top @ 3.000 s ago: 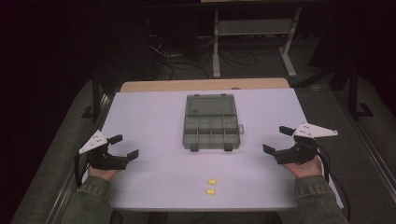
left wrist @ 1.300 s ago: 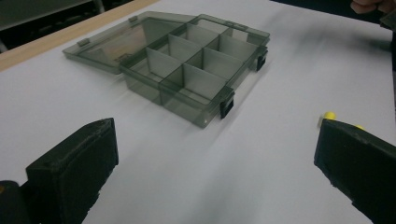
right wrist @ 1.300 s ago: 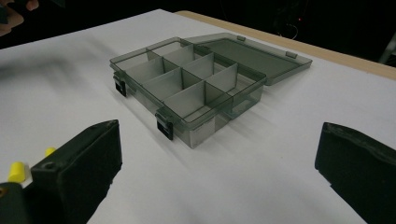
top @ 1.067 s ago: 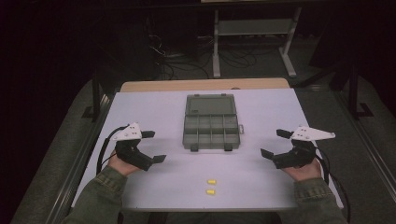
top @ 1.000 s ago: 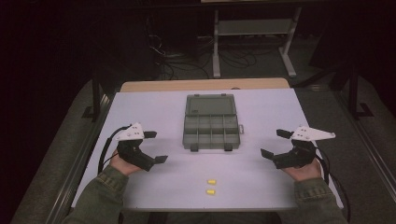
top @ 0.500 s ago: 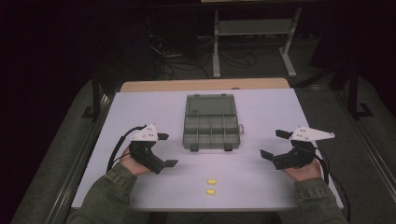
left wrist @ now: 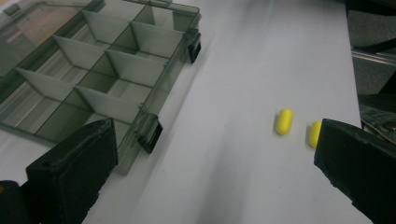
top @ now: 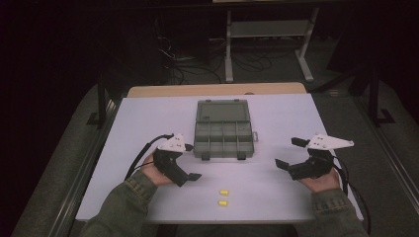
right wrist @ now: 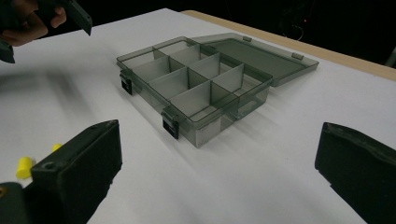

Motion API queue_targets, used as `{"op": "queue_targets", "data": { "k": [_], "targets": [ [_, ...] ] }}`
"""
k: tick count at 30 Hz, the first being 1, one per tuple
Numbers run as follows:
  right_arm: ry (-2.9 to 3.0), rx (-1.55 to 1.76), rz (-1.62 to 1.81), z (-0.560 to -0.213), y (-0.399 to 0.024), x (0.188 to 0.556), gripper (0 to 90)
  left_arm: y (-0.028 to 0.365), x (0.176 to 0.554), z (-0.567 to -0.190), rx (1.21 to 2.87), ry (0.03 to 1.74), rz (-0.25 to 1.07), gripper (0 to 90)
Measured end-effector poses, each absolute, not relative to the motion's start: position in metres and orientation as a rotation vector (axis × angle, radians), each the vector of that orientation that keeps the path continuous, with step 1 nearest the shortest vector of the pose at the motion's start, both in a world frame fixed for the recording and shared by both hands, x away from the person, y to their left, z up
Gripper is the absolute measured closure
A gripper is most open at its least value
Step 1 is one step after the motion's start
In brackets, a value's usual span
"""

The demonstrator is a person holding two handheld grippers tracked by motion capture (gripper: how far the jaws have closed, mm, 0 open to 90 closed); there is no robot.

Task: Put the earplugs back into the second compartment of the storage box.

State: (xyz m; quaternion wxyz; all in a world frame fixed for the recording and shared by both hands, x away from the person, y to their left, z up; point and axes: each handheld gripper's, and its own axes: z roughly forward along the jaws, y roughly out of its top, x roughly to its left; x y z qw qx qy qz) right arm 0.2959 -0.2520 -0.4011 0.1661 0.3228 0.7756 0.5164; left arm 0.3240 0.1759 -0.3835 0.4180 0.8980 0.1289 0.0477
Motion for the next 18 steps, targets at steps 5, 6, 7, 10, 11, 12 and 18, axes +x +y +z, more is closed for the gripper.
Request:
{"op": "queue_targets", "data": {
  "k": [5,6,7,10,11,12,18],
  "targets": [
    [2.209,0.915,1.467,-0.401,-0.252,0.296,0.2,0.165,0.323,-0.385,2.284,0.281,0.099,0.0],
    [2.206,0.914,1.471,-0.401,-0.252,0.295,0.2,0.162,0.323,-0.385,2.291,0.274,0.098,0.0],
    [2.206,0.912,1.472,-0.401,-0.252,0.295,0.2,0.158,0.323,-0.387,2.306,0.259,0.09,0.0],
    [2.208,0.911,1.47,-0.401,-0.252,0.295,0.2,0.152,0.322,-0.389,2.318,0.247,0.078,0.0],
    [2.208,0.91,1.47,-0.401,-0.252,0.295,0.2,0.151,0.322,-0.389,2.324,0.237,0.073,0.0],
    [2.208,0.91,1.47,-0.401,-0.252,0.295,0.2,0.151,0.322,-0.389,2.324,0.237,0.073,0.0],
    [2.218,0.911,1.464,-0.401,-0.25,0.295,0.2,0.14,0.322,-0.392,2.335,0.215,0.052,0.0]
  ]
}}
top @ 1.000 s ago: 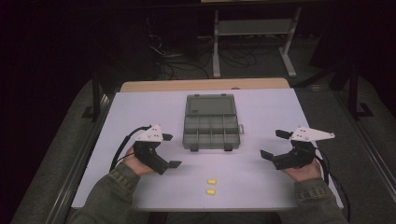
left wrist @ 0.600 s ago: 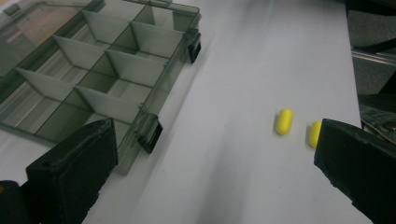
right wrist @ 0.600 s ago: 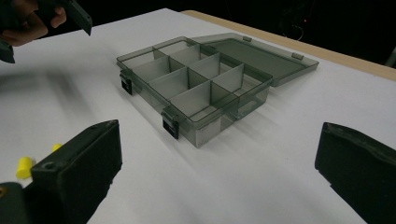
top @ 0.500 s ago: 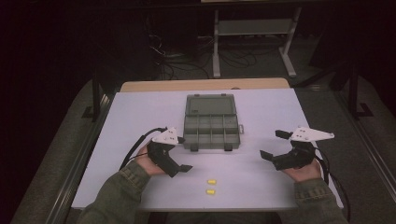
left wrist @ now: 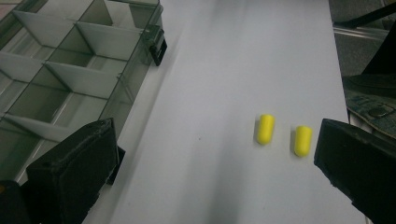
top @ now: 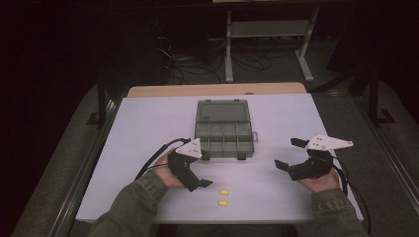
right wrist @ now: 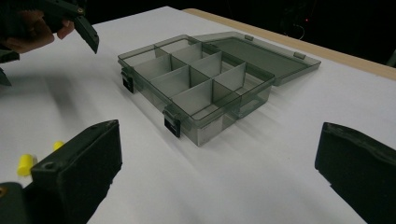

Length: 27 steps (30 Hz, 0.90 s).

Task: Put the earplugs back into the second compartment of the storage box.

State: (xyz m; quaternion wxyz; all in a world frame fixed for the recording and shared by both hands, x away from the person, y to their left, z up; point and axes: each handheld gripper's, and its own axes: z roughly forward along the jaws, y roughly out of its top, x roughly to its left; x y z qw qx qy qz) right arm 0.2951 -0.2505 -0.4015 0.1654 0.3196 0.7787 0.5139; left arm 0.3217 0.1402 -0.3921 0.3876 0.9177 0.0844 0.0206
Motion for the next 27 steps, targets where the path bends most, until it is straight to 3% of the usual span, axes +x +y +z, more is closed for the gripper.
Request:
{"op": "queue_targets", "data": {
  "k": [18,27],
  "targets": [
    [2.234,0.9,1.447,-0.403,-0.249,0.295,0.2,0.105,0.318,-0.41,2.418,0.114,-0.018,0.0],
    [2.242,0.899,1.441,-0.404,-0.248,0.295,0.2,0.095,0.316,-0.42,2.453,0.037,-0.104,13.9]
  ]
}}
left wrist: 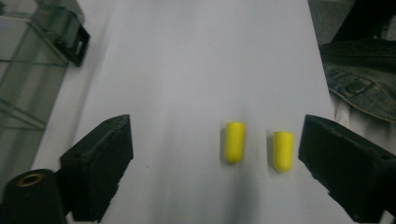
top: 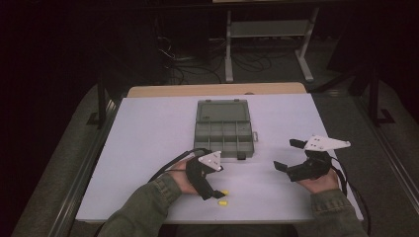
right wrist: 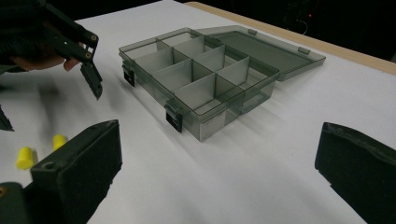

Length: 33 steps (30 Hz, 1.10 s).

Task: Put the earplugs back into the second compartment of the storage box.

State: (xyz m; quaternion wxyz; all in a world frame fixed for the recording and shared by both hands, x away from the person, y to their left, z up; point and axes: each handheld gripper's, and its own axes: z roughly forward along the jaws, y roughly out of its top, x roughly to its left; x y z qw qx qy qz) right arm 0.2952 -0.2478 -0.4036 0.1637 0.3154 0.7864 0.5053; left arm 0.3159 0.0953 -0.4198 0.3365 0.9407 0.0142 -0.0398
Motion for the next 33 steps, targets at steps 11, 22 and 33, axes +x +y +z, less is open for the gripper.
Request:
{"op": "queue_targets", "data": {
  "k": [11,22,33],
  "targets": [
    [2.249,0.898,1.442,-0.405,-0.248,0.295,0.2,0.087,0.318,-0.424,2.44,-0.002,-0.138,29.9],
    [2.248,0.901,1.435,-0.405,-0.248,0.294,0.2,0.082,0.314,-0.428,2.47,-0.091,-0.162,56.2],
    [2.24,0.9,1.431,-0.405,-0.249,0.293,0.2,0.08,0.314,-0.433,2.51,-0.119,-0.199,78.2]
  ]
}}
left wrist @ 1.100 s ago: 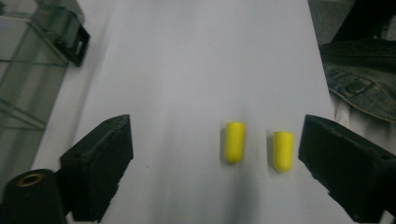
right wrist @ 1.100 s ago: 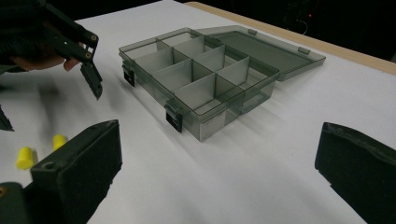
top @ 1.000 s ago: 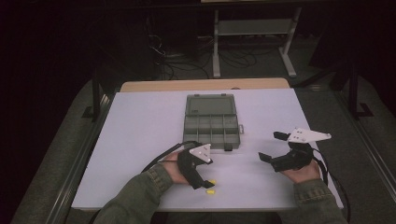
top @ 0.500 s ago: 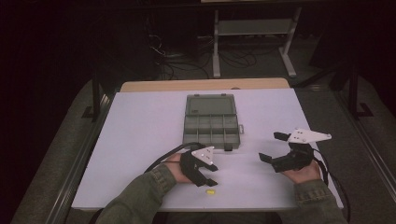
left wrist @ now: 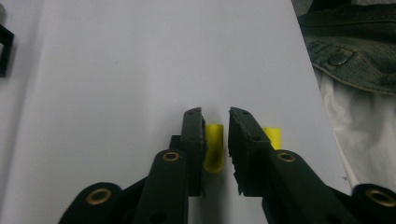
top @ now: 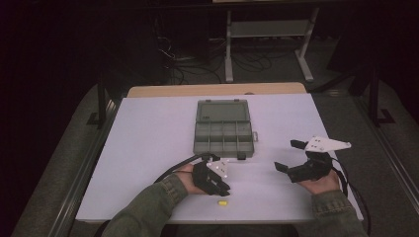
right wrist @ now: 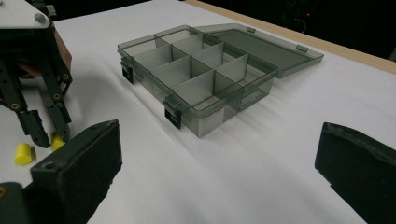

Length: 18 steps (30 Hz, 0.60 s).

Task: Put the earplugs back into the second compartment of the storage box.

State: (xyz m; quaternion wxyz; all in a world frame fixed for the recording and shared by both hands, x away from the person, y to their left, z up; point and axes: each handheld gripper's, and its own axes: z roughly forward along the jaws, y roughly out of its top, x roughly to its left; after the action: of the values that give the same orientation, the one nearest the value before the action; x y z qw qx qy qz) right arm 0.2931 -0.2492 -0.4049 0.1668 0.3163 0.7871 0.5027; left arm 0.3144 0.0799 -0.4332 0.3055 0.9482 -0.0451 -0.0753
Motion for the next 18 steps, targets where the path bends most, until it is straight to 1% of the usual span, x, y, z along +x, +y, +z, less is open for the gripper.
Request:
{"op": "queue_targets", "data": {
  "k": [7,18],
  "targets": [
    [2.243,0.901,1.427,-0.406,-0.249,0.293,0.2,0.081,0.315,-0.431,2.494,-0.121,-0.217,82.3],
    [2.248,0.901,1.436,-0.405,-0.249,0.293,0.2,0.087,0.321,-0.417,2.475,-0.076,-0.209,83.0]
  ]
}}
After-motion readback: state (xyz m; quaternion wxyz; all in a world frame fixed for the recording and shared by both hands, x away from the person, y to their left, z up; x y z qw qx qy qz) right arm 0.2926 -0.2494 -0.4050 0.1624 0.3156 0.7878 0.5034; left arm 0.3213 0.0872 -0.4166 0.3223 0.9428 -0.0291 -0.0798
